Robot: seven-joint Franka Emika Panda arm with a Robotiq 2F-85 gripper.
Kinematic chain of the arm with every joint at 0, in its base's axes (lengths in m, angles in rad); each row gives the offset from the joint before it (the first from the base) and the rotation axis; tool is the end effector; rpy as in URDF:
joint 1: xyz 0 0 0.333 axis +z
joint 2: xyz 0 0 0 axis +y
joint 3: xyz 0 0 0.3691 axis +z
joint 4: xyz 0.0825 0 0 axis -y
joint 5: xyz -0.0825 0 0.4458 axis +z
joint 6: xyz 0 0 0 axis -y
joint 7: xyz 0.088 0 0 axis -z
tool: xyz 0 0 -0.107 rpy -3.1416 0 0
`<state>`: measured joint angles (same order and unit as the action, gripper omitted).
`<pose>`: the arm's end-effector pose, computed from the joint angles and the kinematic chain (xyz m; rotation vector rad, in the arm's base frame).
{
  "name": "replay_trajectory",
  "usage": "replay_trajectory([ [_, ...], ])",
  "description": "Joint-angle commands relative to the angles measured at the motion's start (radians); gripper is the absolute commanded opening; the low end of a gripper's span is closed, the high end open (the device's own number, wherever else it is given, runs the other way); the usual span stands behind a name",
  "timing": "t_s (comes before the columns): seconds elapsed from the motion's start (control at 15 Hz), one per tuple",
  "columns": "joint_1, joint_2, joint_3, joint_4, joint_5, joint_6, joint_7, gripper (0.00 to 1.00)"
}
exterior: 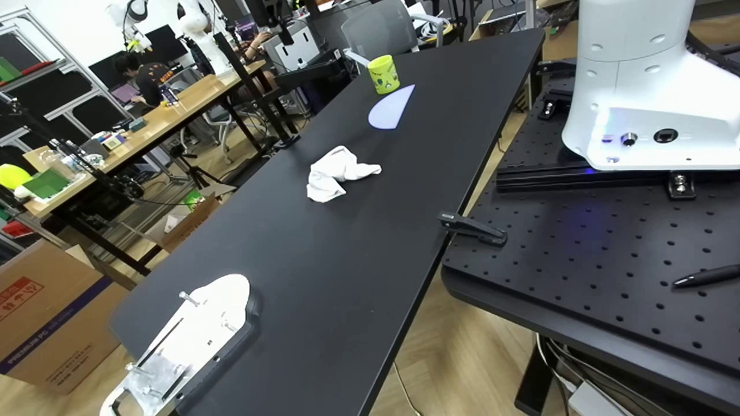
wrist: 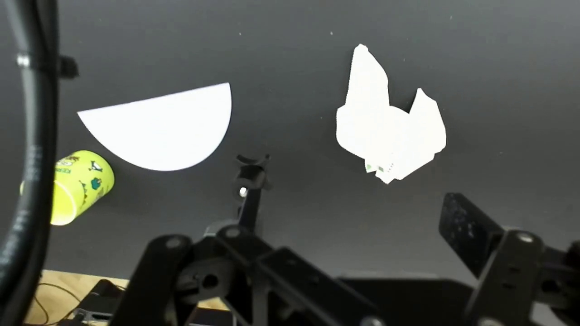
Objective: Put the towel on the rack on the table
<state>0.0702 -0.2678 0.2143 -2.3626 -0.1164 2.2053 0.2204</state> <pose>0.4890 0.1424 0.4598 3.0053 0.1864 0.2074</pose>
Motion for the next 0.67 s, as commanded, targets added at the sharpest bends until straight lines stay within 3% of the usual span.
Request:
replay_trajectory([
  [0.0,0.022,0.139,0.038,0.021,-0.058,0.138,0.107,1.0],
  [0.27,0.055,0.27,0.049,0.045,-0.19,0.213,0.175,1.0],
  [0.33,0.064,0.219,0.028,0.011,-0.126,0.208,0.114,1.0],
  [0.6,0.074,0.243,0.018,0.012,-0.133,0.217,0.113,1.0],
])
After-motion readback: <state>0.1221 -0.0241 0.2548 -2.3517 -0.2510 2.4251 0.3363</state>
